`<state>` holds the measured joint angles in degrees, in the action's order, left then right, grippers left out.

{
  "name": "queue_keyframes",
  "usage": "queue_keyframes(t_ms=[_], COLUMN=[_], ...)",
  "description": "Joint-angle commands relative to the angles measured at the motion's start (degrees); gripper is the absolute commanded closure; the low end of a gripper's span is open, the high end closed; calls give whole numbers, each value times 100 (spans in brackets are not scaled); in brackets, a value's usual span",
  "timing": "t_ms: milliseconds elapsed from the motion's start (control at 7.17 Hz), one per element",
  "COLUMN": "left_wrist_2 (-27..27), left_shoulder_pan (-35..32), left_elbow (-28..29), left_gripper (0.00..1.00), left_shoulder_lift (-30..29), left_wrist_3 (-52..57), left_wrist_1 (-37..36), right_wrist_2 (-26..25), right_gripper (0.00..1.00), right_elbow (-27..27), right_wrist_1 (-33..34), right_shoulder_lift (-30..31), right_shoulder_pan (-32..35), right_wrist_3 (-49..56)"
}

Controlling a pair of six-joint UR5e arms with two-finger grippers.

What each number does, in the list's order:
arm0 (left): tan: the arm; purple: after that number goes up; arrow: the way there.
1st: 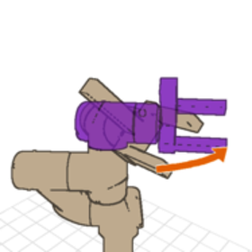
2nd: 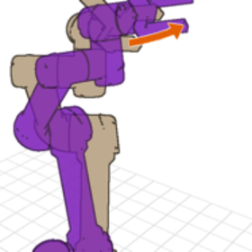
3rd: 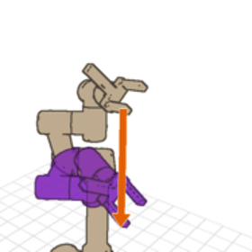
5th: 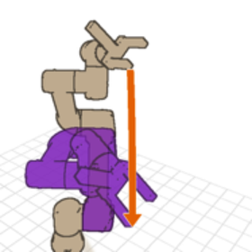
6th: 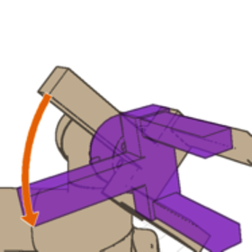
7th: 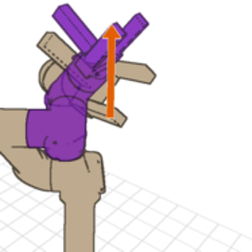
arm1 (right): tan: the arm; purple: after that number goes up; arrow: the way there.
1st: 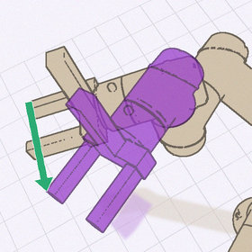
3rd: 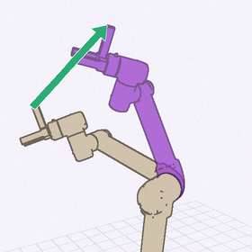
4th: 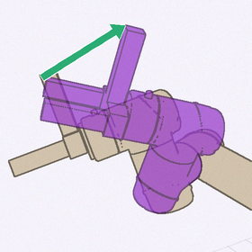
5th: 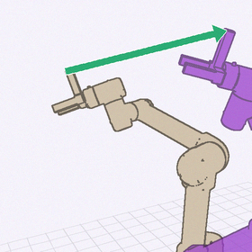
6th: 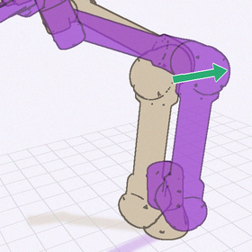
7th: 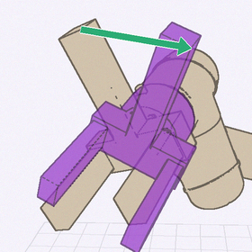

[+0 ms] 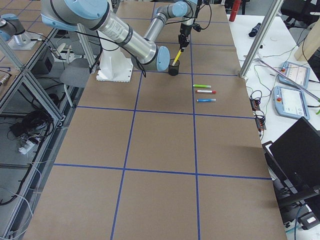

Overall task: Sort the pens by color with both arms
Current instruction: 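Grasp the yellow highlighter with the right gripper and lift it out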

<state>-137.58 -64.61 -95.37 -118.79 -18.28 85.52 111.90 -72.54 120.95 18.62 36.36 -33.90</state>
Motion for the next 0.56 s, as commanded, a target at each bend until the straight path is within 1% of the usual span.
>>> queue_keyframes(t_ms=[0, 139, 279, 418], left_wrist_2=[-23, -23, -23, -23], left_shoulder_pan=[1, 1, 1, 1], left_elbow=[10, 10, 10, 10], left_gripper=[1, 1, 1, 1], left_shoulder_lift=[-12, -12, -21, -21], left_wrist_3=[0, 0, -9, -9], left_wrist_1=[0, 0, 0, 0], right_wrist_2=[-19, -45, -271, -604], right_gripper=[100, 100, 100, 100], right_elbow=[-365, -488, -559, -595], right_wrist_1=[42, 25, -10, -271], right_shoulder_lift=[-7, 1, -33, -16], right_shoulder_pan=[283, 406, 459, 460], right_wrist_3=[-229, -335, -424, -781])
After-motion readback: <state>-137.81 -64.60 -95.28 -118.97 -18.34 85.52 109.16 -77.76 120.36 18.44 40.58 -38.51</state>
